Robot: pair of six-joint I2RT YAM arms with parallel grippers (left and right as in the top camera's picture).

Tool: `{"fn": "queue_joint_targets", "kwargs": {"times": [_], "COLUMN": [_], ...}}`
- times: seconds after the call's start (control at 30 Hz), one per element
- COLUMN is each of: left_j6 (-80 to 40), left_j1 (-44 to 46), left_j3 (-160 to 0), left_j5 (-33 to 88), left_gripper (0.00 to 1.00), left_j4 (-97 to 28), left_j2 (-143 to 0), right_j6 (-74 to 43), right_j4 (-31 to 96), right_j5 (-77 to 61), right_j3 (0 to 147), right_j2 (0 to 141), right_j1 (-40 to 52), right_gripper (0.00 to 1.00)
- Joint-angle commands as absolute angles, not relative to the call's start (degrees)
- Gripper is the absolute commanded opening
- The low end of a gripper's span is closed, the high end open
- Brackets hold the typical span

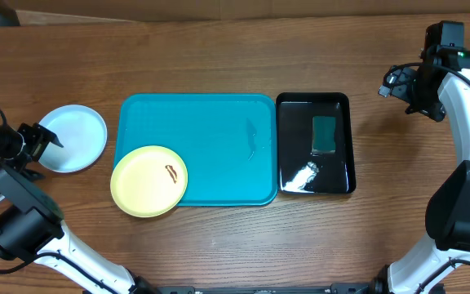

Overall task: Clean dirty plates on tray and stack at the side
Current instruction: 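Carry the light-blue plate left and lower it onto the white plate, then release the stack and grip the yellow plate's rim with the left gripper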

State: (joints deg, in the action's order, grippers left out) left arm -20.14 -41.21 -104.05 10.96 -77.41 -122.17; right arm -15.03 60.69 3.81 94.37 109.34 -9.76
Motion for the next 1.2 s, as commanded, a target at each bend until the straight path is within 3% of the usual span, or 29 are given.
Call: {"fn": "queue_joint_targets", "kwargs": {"times": [0.0,0.17,0.4,0.6,0.7,1.17], "left_j6": [-20.03,-18.2,-23.64,-27.07,-27.33,-28.4], "left_j1": [-41.1,-37.41,-24.34,-19.07,-19.33,-21.8], "left_j3": [-103.63,-101.03,-84.25,-67.85,-63.2,-54.19], "left_j5": [13.39,15.59,3.31,0.71,-1.02,-1.17], "left_gripper": [0.74,0.7,0.69,0.55,0.49,0.43], "left_j4": [-80.99,-85.73,-83.31,-76.05,-73.32,-62.92], "left_j2": [-118.58,-109.65,-90.83,-79.48,-78.96,-84.9], "right_j6": [-15.44,-15.44,-15.44,-15.44,-15.44,-15.44], "right_j4": [60.53,60.53,60.53,60.53,60.53,60.53], "right_j5": [3.77,3.77,3.77,3.77,3.77,3.77], "right_j3": [94.85,94.85,94.85,94.85,94.83,94.85], "right_j2": [108.33,108.33,108.33,108.33,108.33,108.33], "right_j1": [-9.87,-9.87,-9.87,-9.87,-9.87,-9.87], "right_gripper": [1.0,1.0,1.0,1.0,1.0,1.0]}}
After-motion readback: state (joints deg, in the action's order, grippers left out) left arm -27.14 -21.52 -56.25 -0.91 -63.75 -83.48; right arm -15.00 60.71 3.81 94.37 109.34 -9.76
